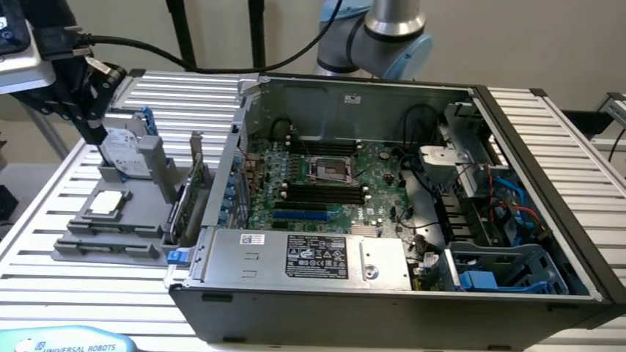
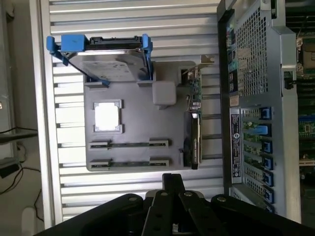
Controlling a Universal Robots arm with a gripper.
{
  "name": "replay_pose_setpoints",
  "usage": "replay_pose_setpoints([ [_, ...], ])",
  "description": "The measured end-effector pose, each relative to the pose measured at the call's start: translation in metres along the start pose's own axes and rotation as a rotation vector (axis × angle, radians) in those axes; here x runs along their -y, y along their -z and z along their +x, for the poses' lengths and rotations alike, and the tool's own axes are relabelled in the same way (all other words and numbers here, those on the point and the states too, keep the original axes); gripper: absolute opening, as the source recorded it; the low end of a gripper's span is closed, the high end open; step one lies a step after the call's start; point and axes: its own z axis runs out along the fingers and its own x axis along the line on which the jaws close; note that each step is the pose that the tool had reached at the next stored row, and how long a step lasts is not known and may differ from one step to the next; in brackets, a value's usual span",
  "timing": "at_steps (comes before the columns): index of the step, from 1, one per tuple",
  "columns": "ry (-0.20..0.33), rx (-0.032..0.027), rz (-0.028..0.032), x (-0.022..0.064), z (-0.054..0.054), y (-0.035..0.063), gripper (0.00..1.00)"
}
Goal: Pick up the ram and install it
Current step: 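Reach for the ram, then pick up the ram and move it above insertion slot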
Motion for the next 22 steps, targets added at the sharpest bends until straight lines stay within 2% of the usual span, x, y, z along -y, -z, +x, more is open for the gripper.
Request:
replay_pose_setpoints([
  [8,0.001,-0.0001,0.0,0.0027,0.036,0.0004,0.11],
  [13,0.001,-0.0001,0.0,0.004,0.053,0.0006,0.11],
  [15,0.001,-0.0002,0.0,0.0042,0.057,0.0007,0.11],
  [22,0.001,0.0,-0.0001,0.0043,0.058,0.0007,0.11],
])
